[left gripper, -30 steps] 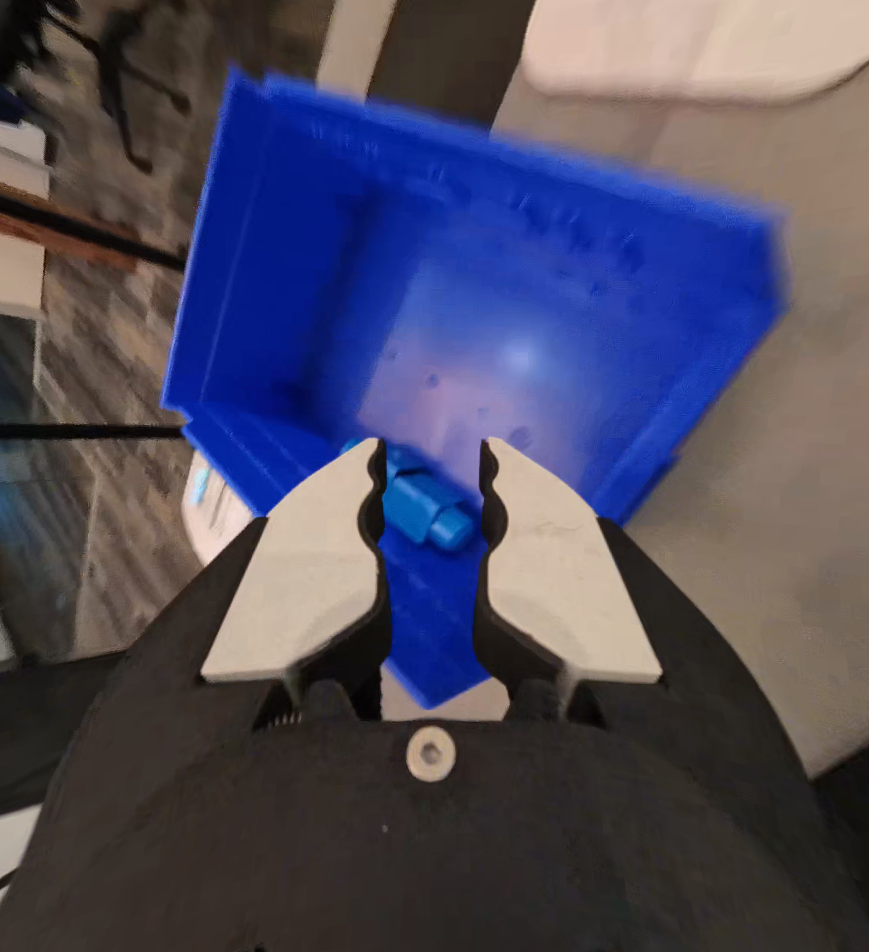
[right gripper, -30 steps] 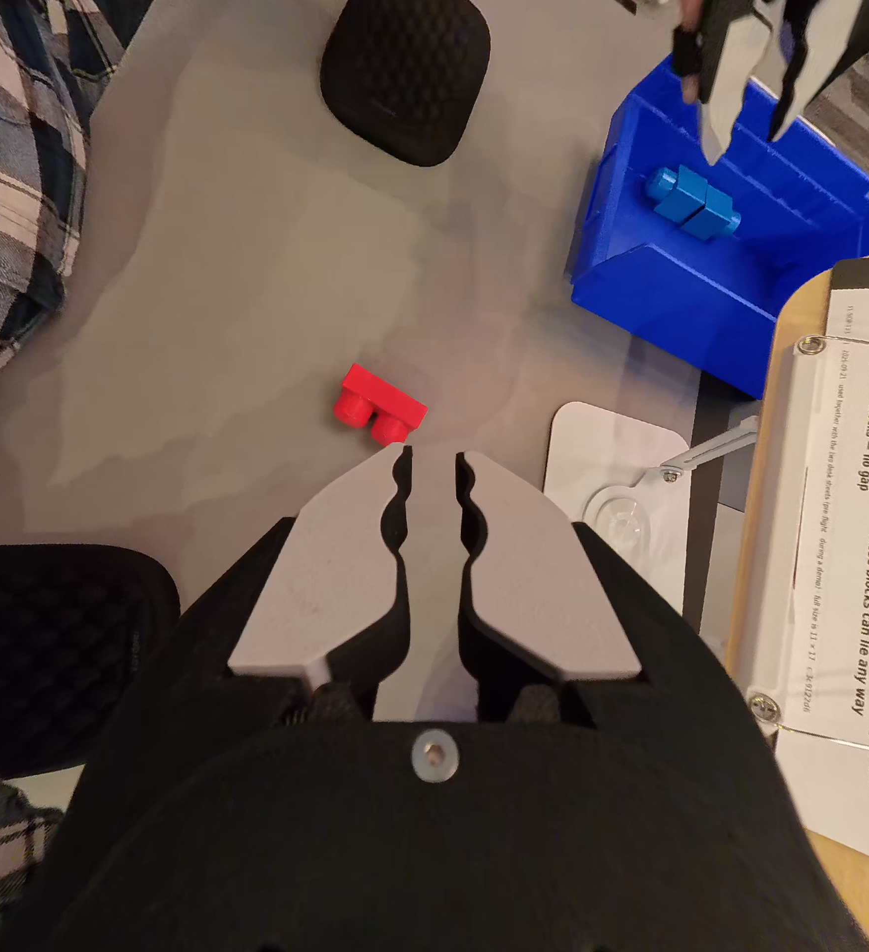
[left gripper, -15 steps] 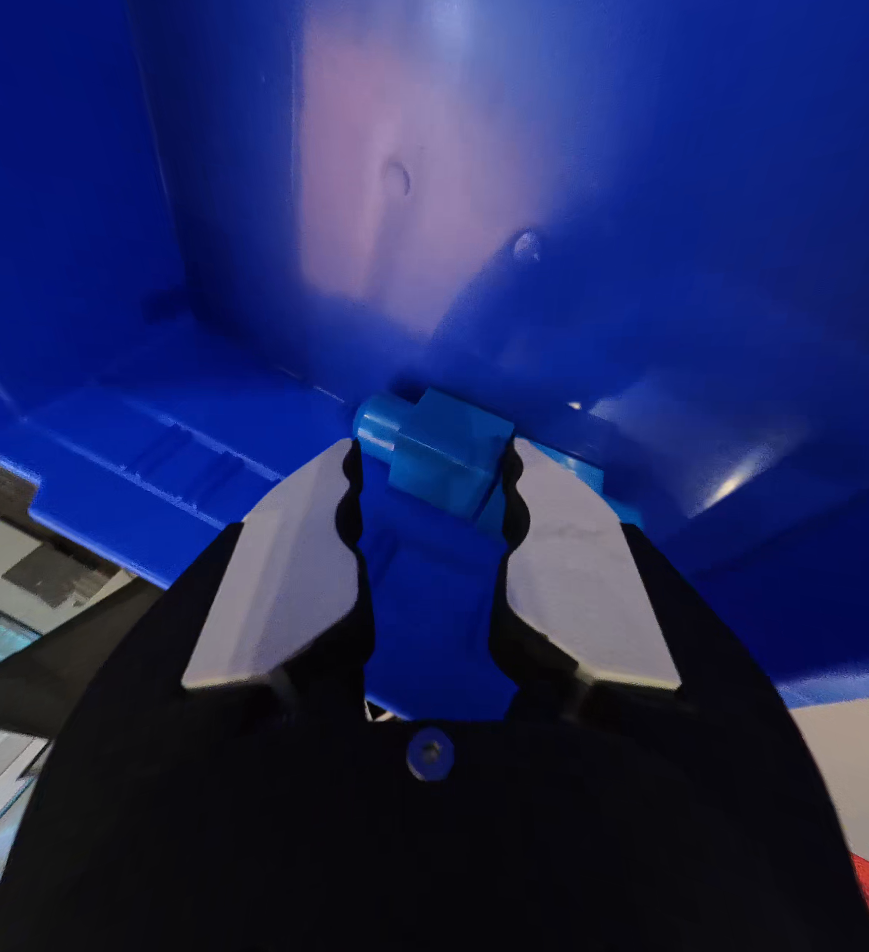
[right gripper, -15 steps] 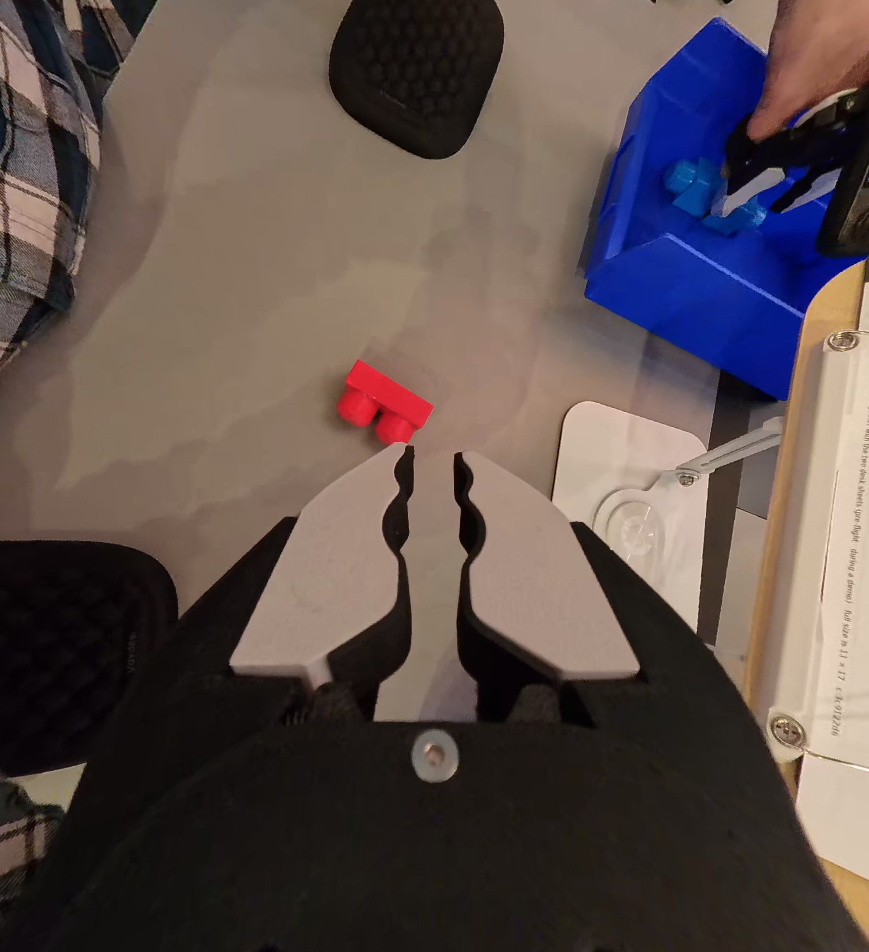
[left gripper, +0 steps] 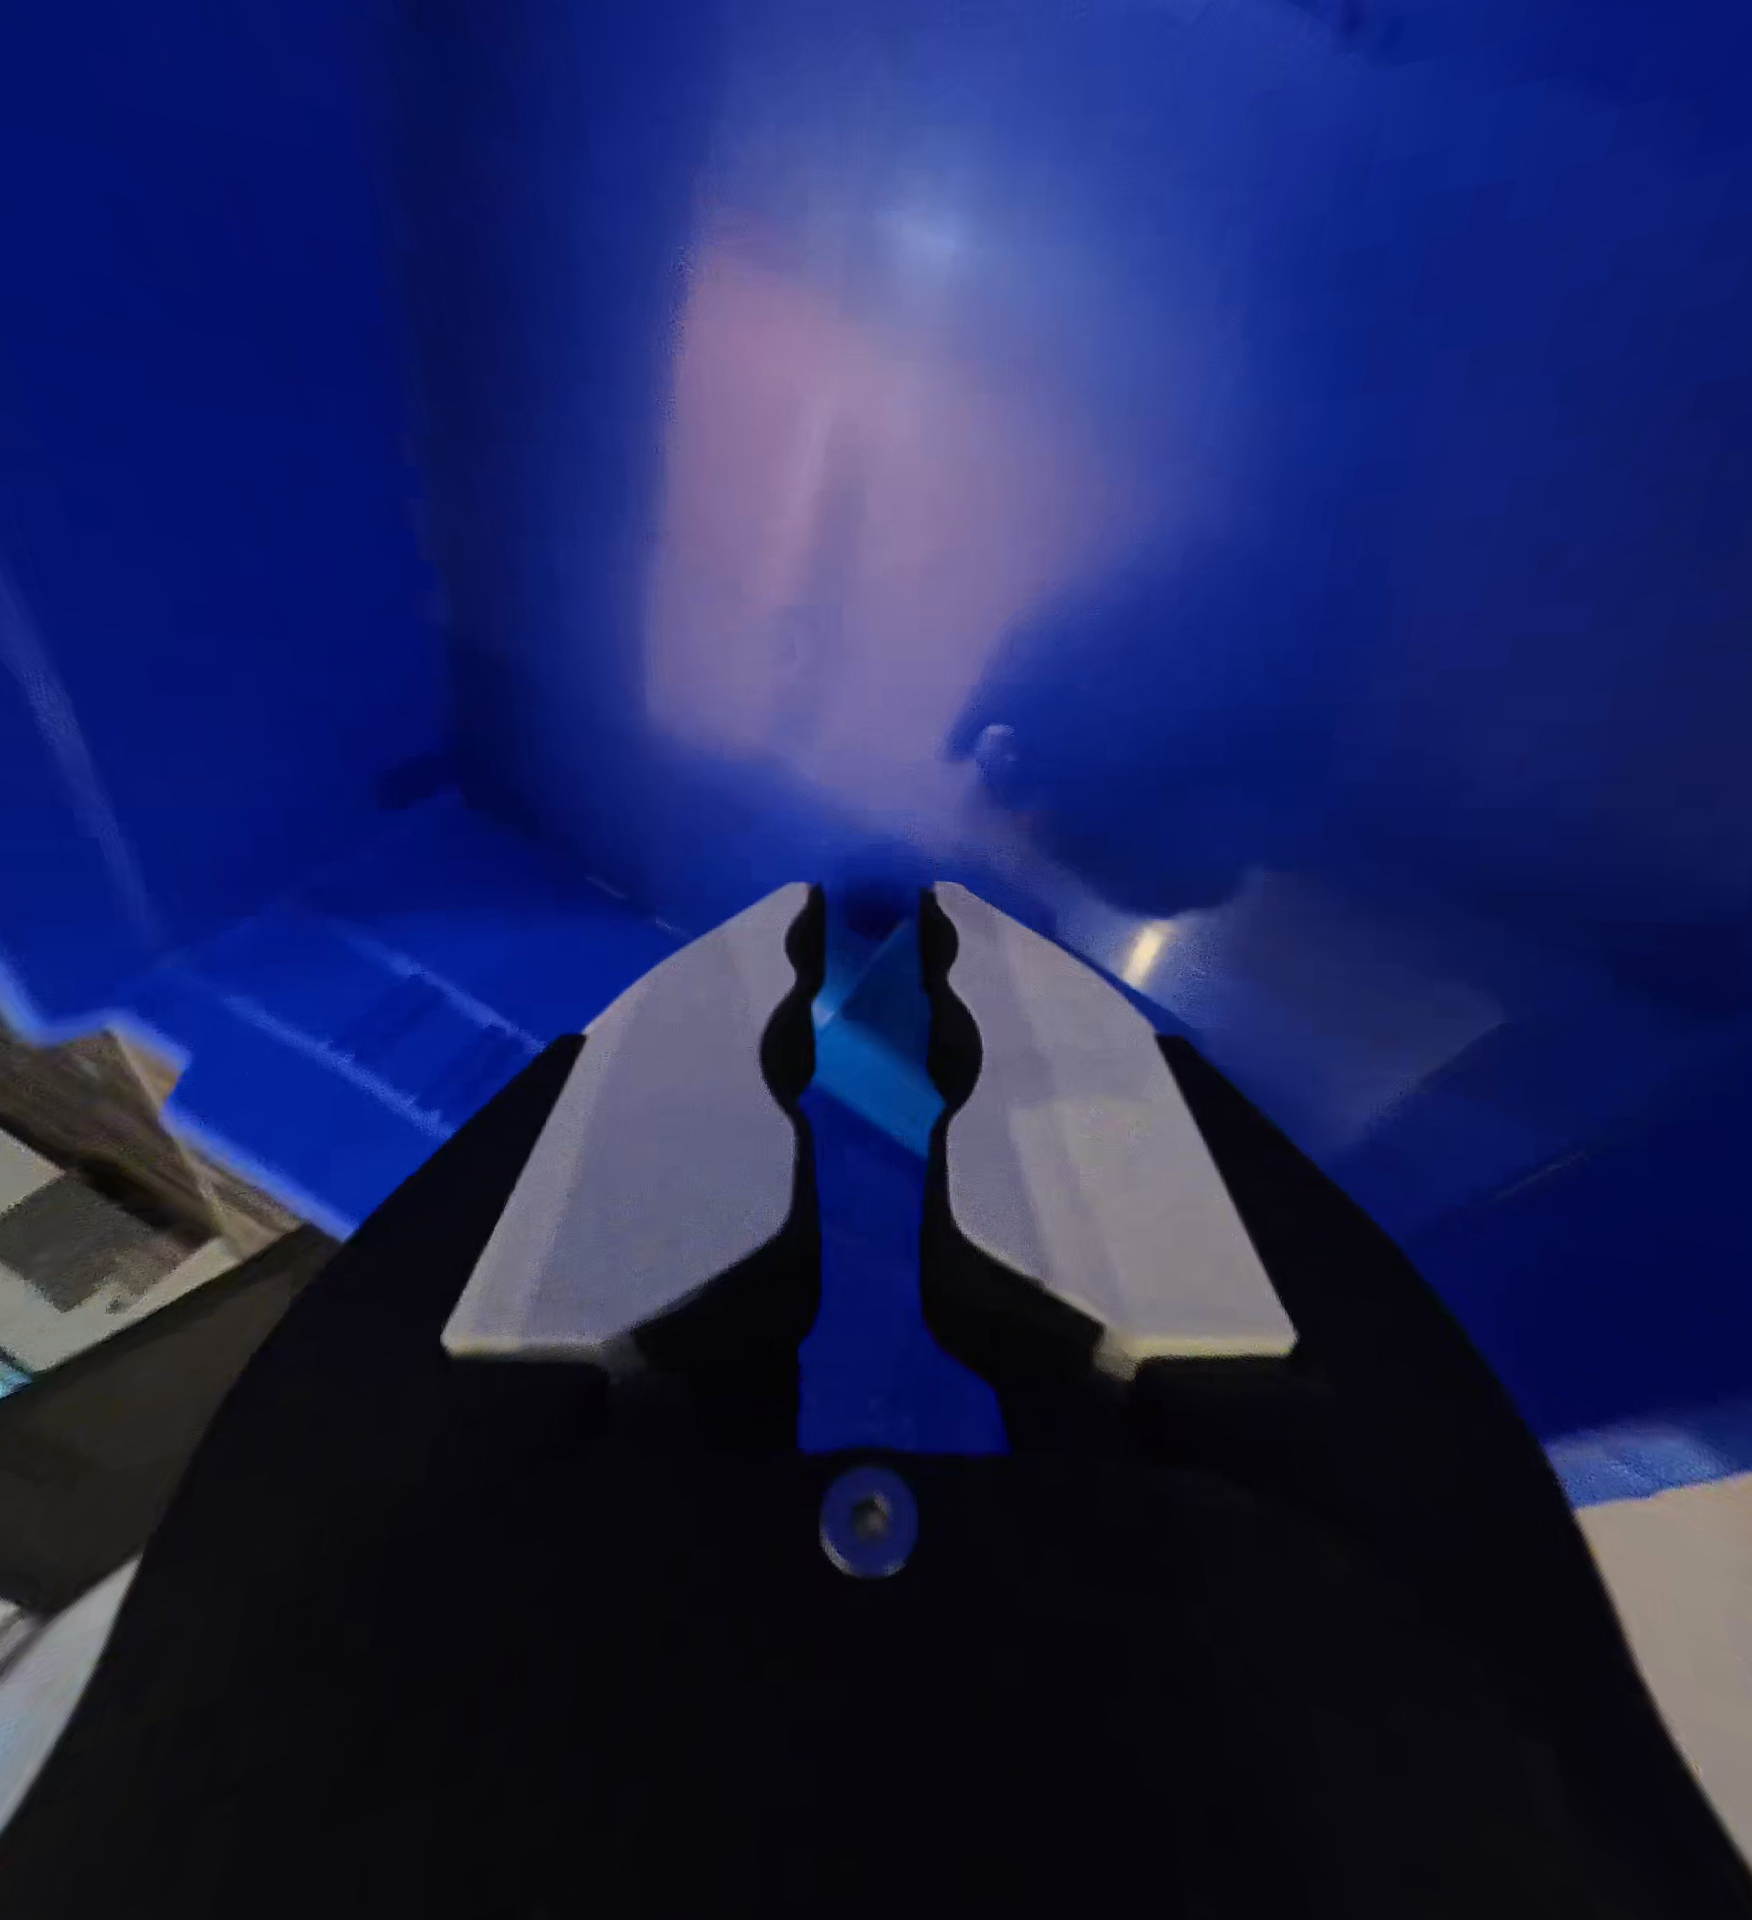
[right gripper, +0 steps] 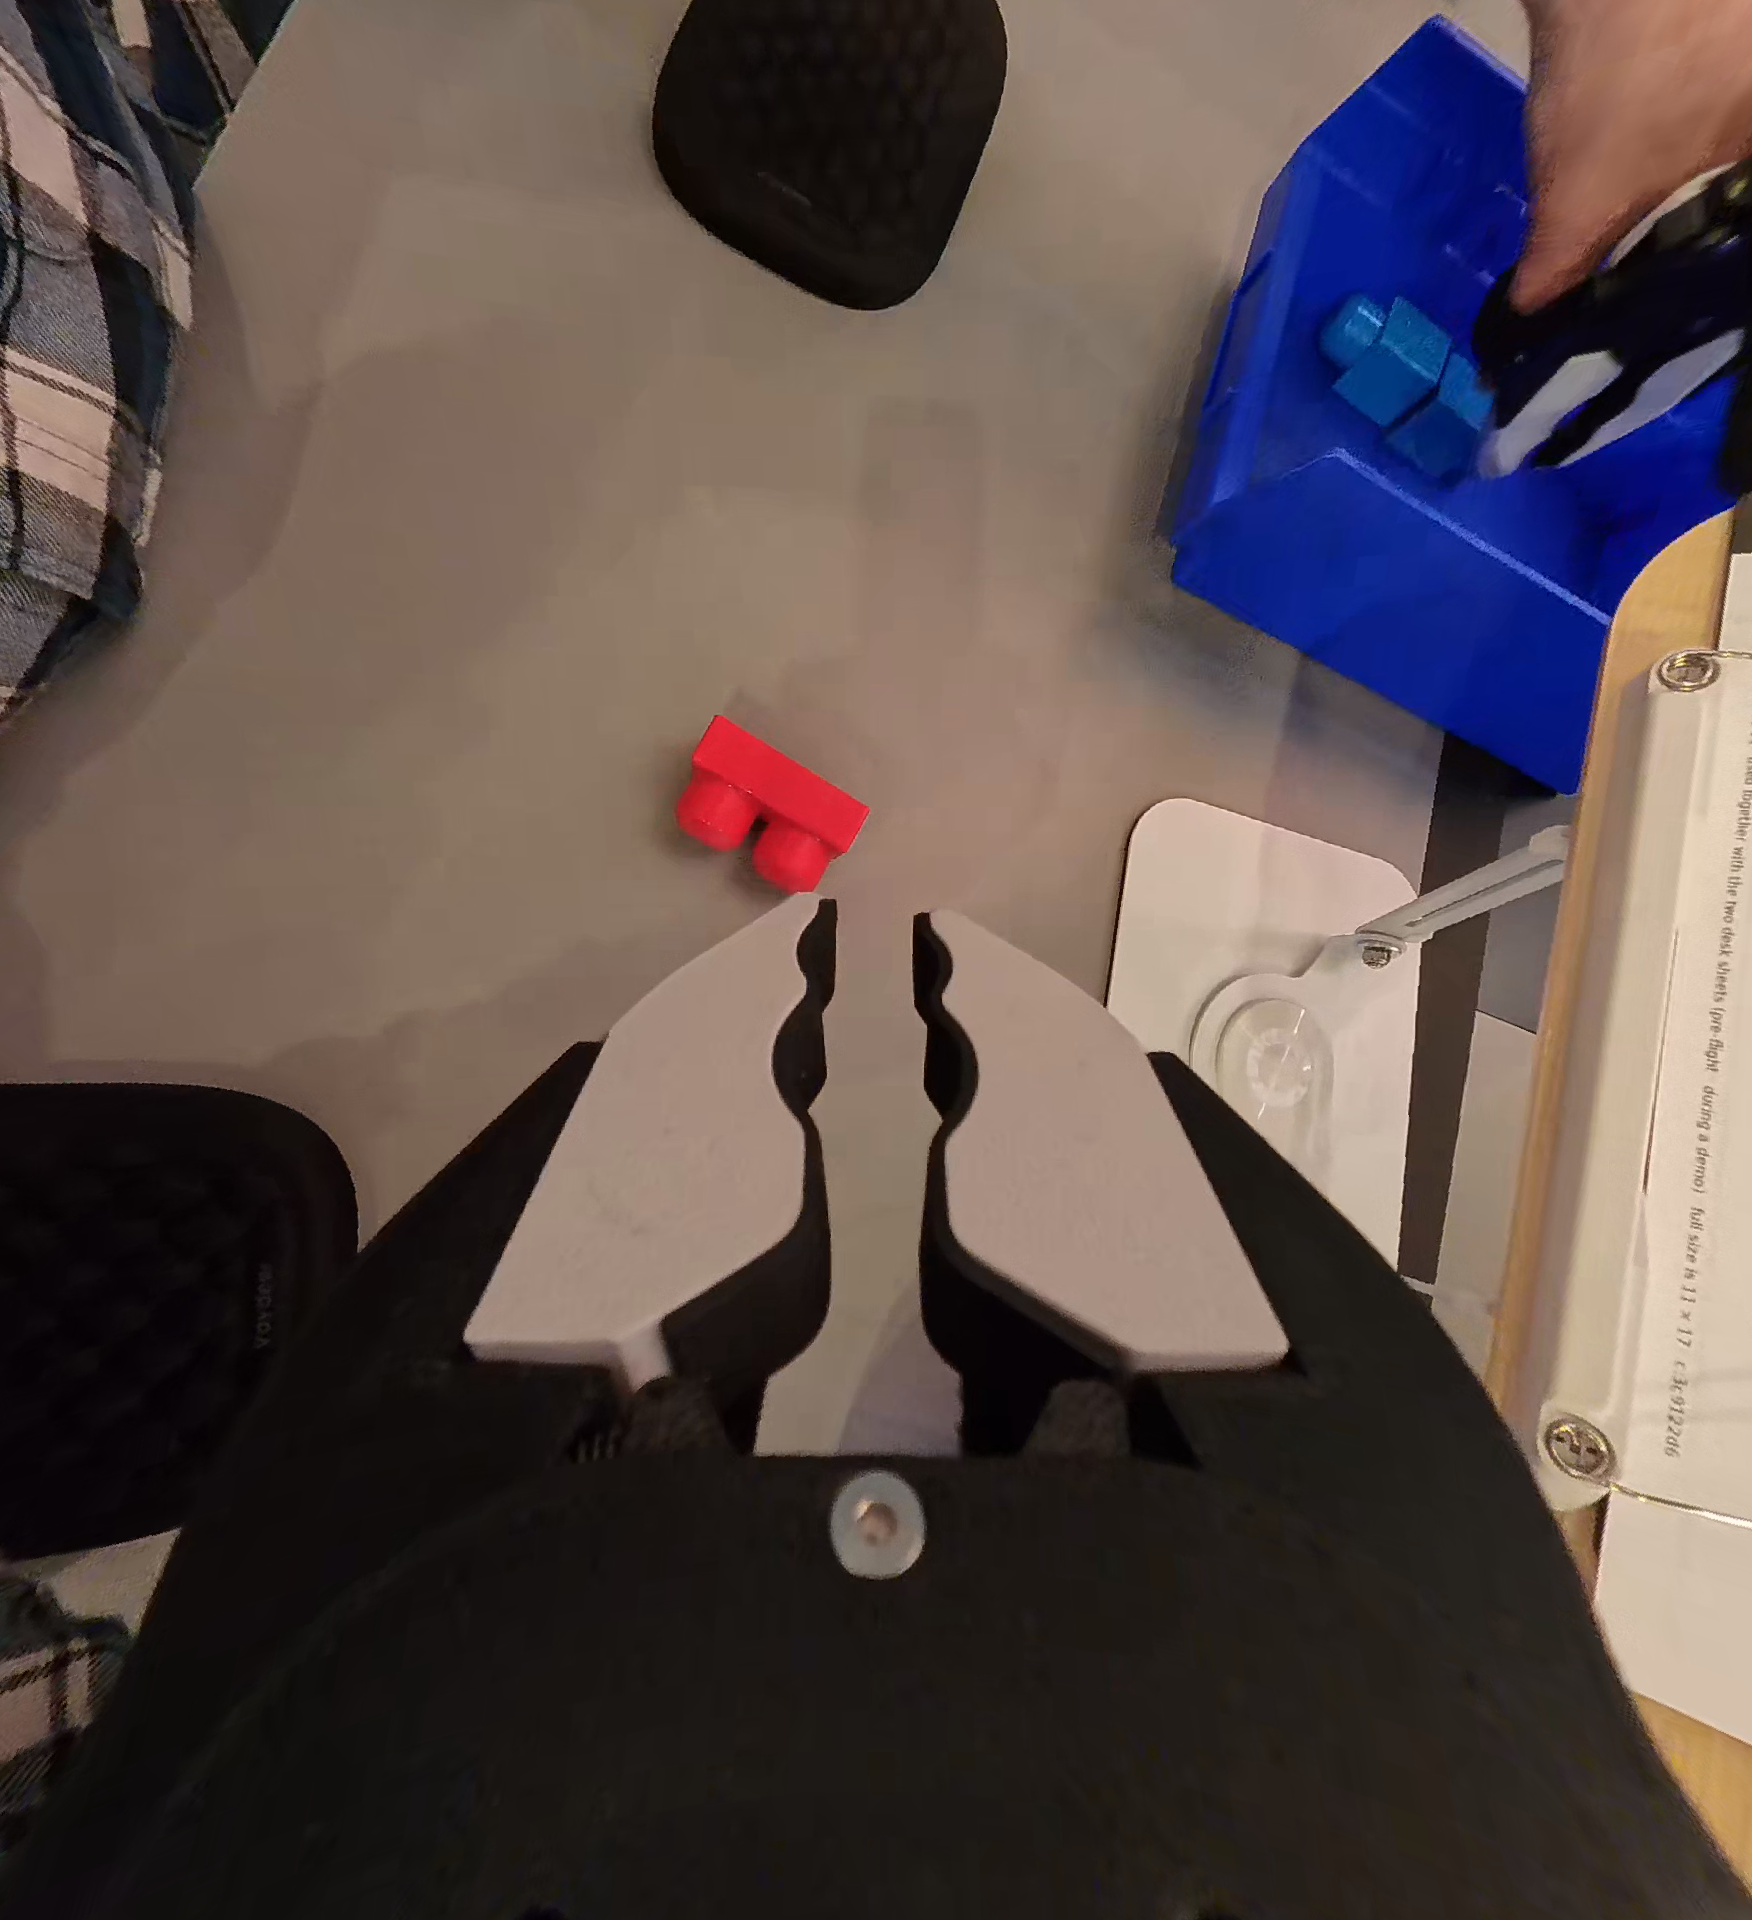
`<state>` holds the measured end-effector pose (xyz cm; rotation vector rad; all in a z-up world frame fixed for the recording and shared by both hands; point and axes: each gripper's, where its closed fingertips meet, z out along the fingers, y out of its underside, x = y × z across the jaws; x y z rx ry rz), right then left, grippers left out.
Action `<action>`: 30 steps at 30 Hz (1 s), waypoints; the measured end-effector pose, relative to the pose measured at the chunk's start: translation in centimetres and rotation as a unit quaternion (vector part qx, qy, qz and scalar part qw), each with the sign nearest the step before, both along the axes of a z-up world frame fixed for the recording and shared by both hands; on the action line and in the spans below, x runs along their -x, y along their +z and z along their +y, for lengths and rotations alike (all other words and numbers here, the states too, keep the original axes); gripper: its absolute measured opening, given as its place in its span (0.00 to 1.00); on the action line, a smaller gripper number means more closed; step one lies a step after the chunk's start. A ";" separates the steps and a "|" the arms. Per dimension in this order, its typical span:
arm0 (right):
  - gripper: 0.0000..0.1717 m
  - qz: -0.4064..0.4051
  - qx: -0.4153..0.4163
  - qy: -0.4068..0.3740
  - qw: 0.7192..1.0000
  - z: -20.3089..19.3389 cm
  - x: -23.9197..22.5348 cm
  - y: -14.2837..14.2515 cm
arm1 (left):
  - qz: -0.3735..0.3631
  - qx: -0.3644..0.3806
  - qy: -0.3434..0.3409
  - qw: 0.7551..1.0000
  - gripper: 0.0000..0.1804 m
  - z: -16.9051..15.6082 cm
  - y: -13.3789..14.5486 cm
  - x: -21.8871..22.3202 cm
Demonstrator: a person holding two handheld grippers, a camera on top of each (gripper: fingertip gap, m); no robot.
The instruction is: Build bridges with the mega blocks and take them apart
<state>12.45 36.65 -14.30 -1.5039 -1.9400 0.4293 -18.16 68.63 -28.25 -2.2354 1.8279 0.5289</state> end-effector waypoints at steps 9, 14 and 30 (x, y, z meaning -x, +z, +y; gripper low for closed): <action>0.08 -0.011 0.002 0.007 1.000 -0.3 0.5 -0.4 | 0.003 0.050 0.108 0.993 0.28 -0.1 0.8 2.8; 0.08 -0.009 0.003 0.011 1.000 -0.5 0.6 -0.4 | 0.003 0.088 0.165 0.982 0.33 -0.8 -0.7 2.8; 0.07 -0.026 0.000 0.035 0.999 -1.5 2.0 -1.0 | -0.071 0.103 0.139 0.982 0.21 -2.8 -1.0 -1.0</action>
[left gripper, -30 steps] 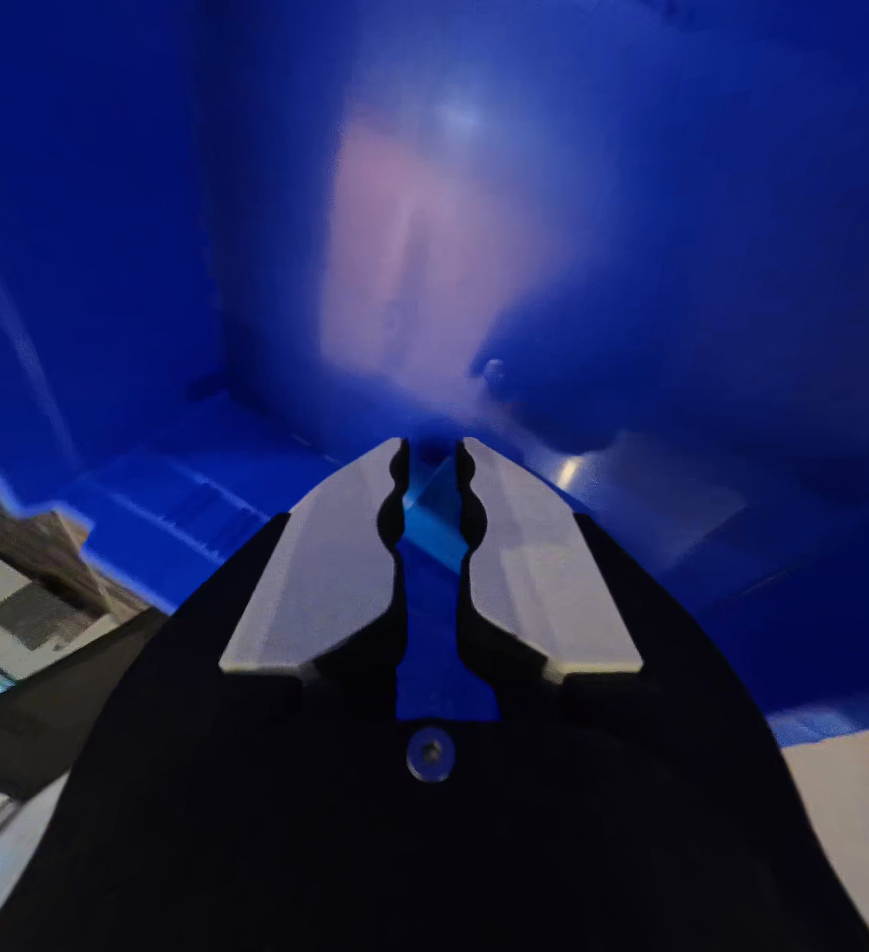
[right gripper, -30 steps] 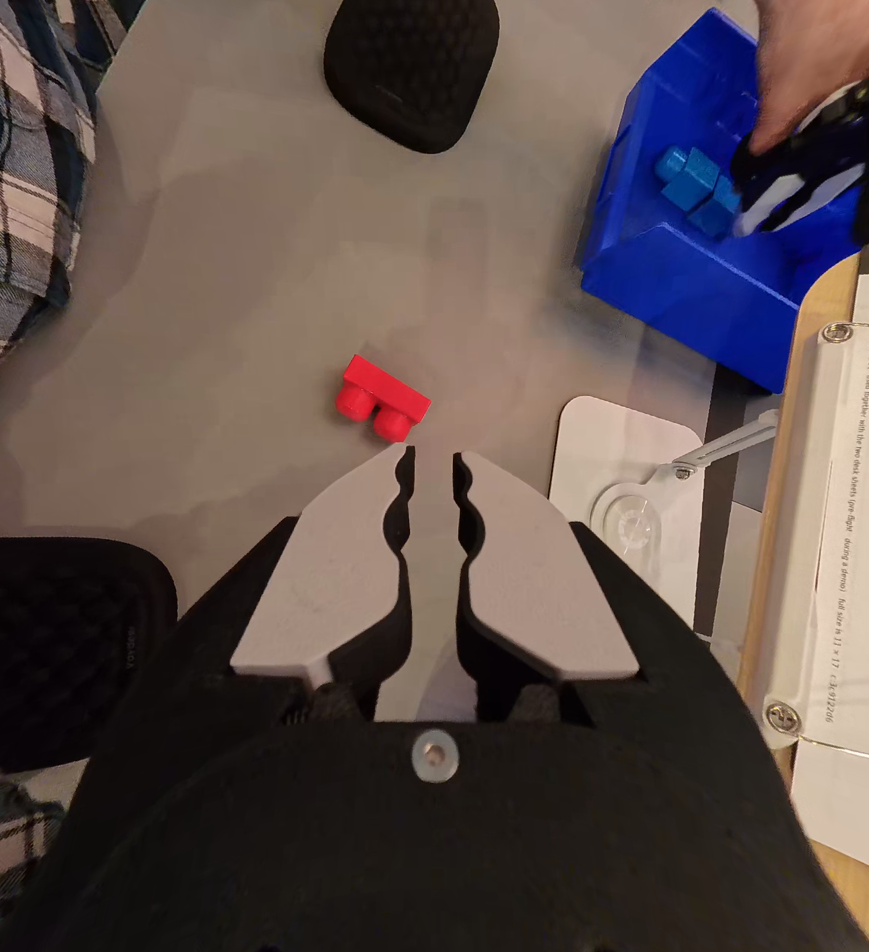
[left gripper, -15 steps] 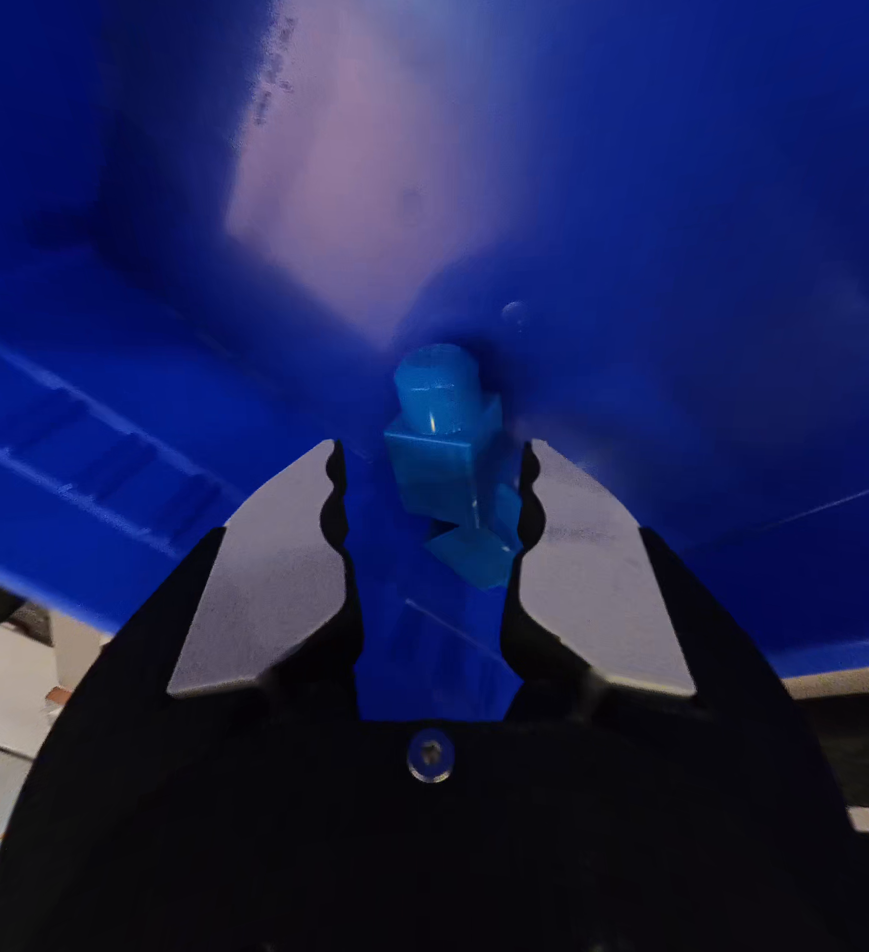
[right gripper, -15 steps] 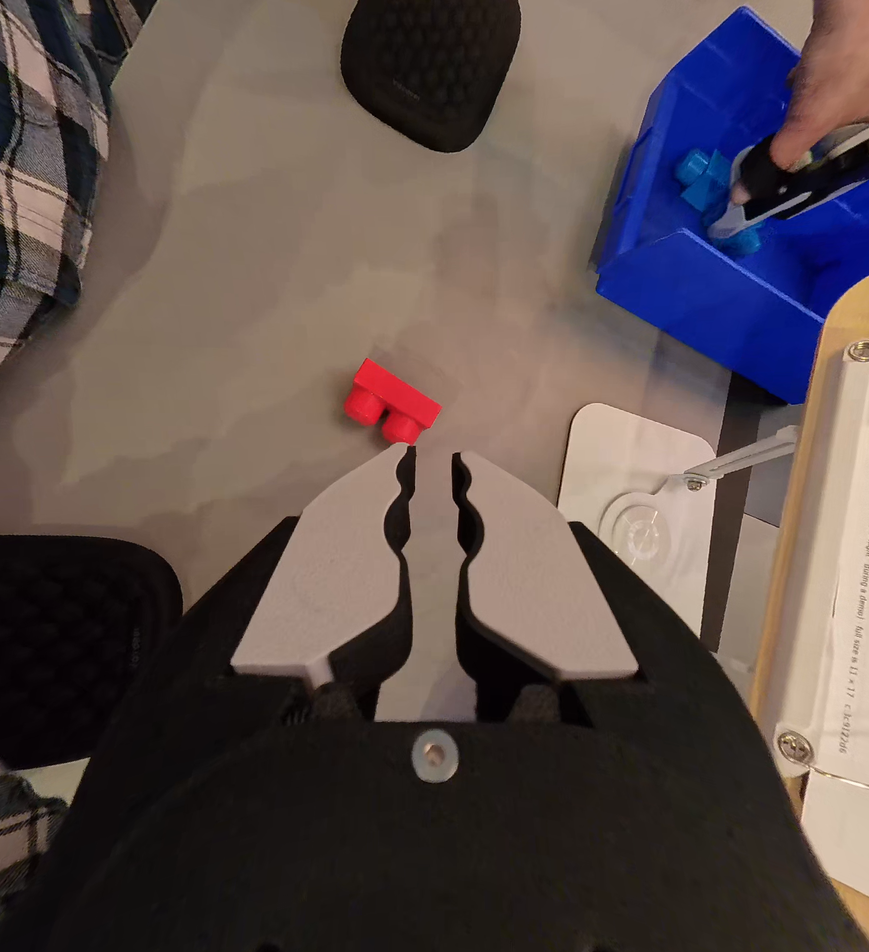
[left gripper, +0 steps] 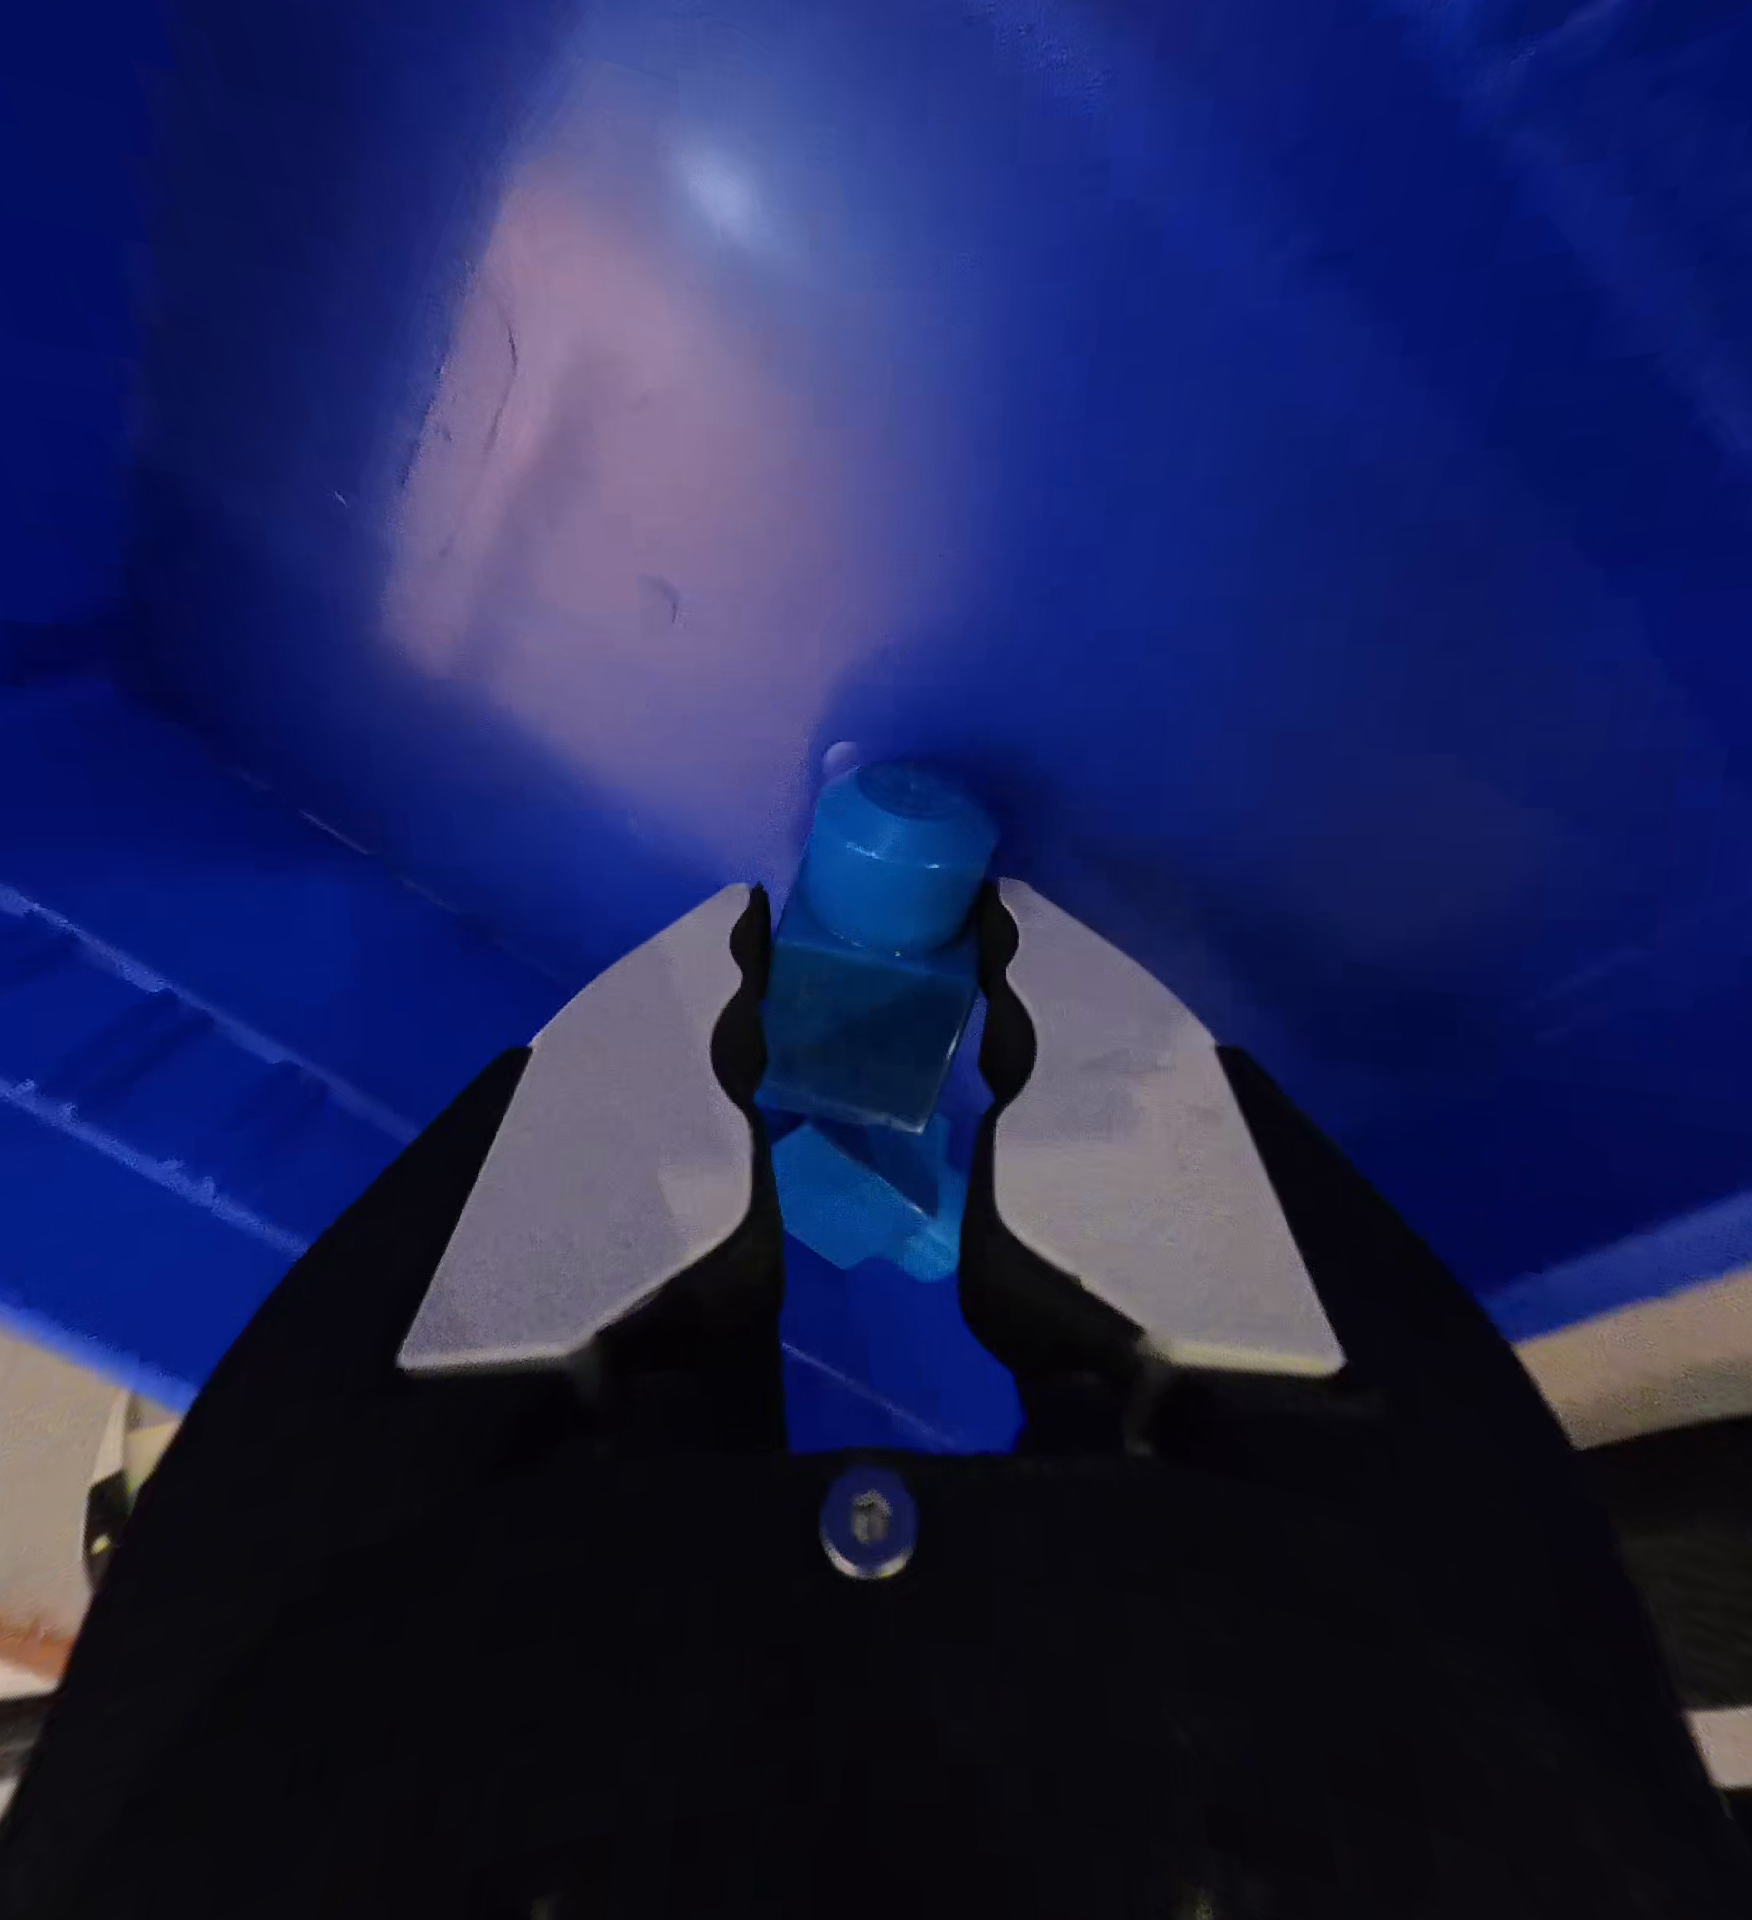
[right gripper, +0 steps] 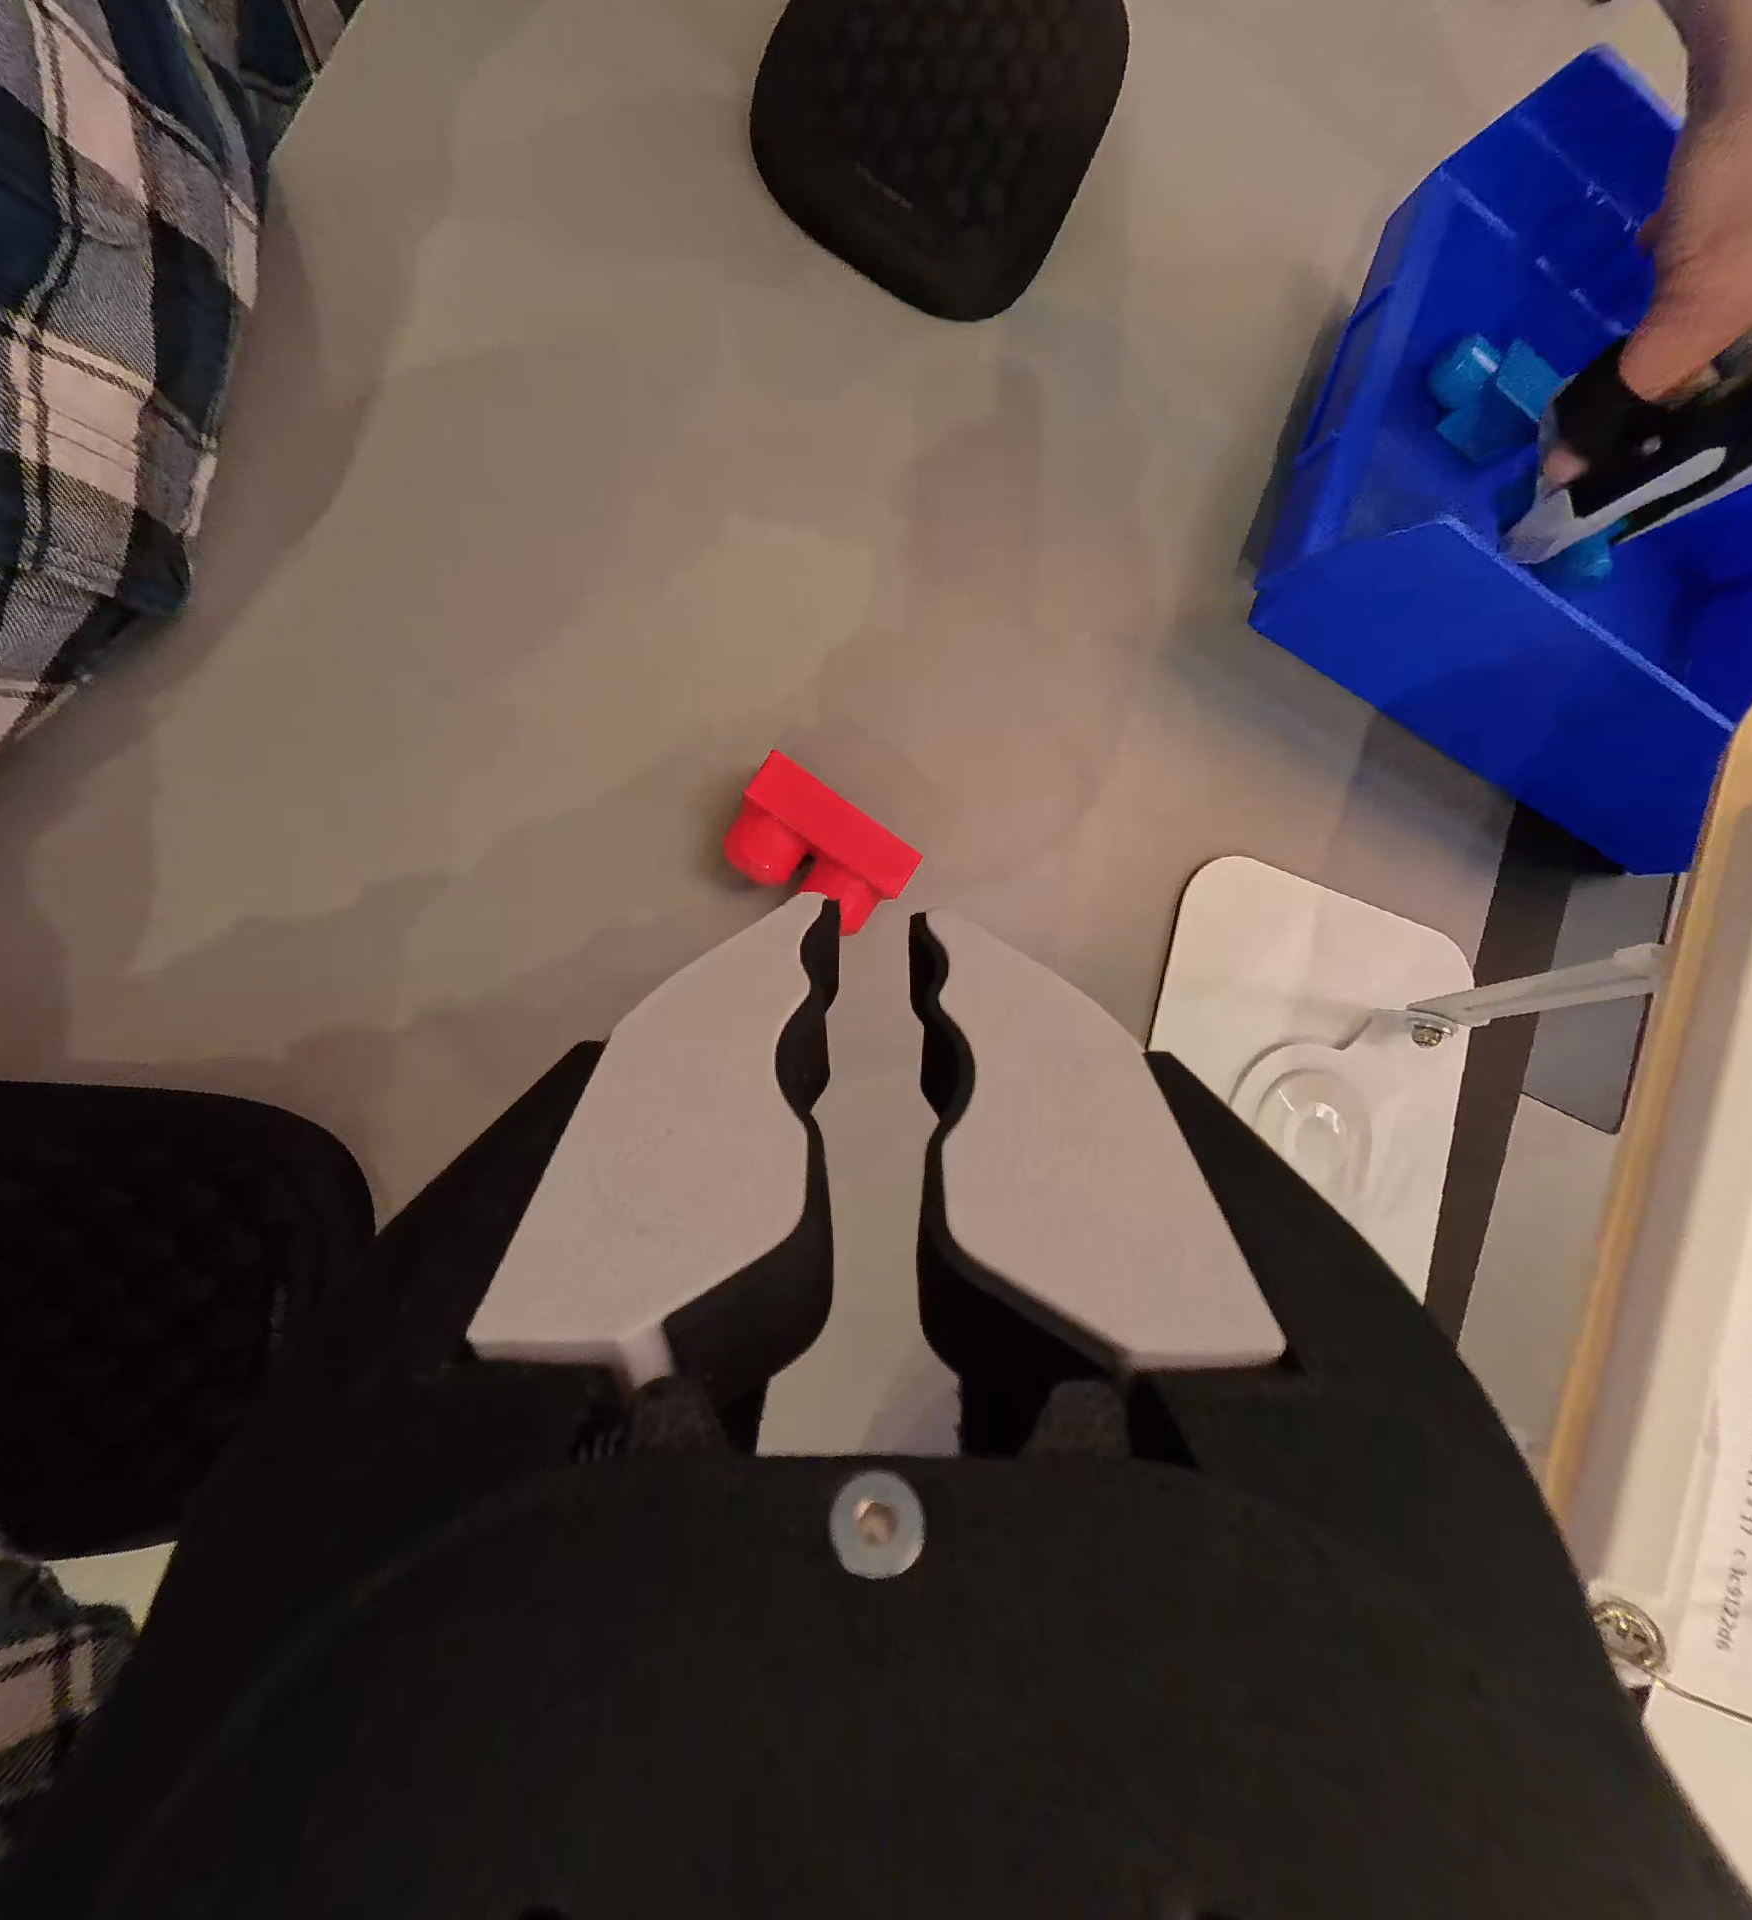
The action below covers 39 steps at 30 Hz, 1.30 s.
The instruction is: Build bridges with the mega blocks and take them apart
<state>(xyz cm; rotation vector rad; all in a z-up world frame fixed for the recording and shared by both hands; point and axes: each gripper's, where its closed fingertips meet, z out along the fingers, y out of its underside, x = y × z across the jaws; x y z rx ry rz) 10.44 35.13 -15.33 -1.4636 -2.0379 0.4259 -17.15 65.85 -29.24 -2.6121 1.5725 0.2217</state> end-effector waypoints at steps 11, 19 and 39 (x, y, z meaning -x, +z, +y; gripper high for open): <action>0.07 0.019 -0.005 -0.016 1.000 0.5 -1.3 1.2 | -0.150 -0.005 -0.143 0.978 0.21 -13.1 9.2 -9.6; 0.07 0.021 -0.012 -0.016 1.000 0.2 -1.5 1.6 | -0.113 0.075 -0.256 0.957 0.21 -23.8 3.5 -15.8; 0.06 0.025 -0.013 -0.014 0.999 0.0 -1.7 1.9 | -0.023 -0.075 -0.185 0.980 0.29 -12.1 7.9 -3.6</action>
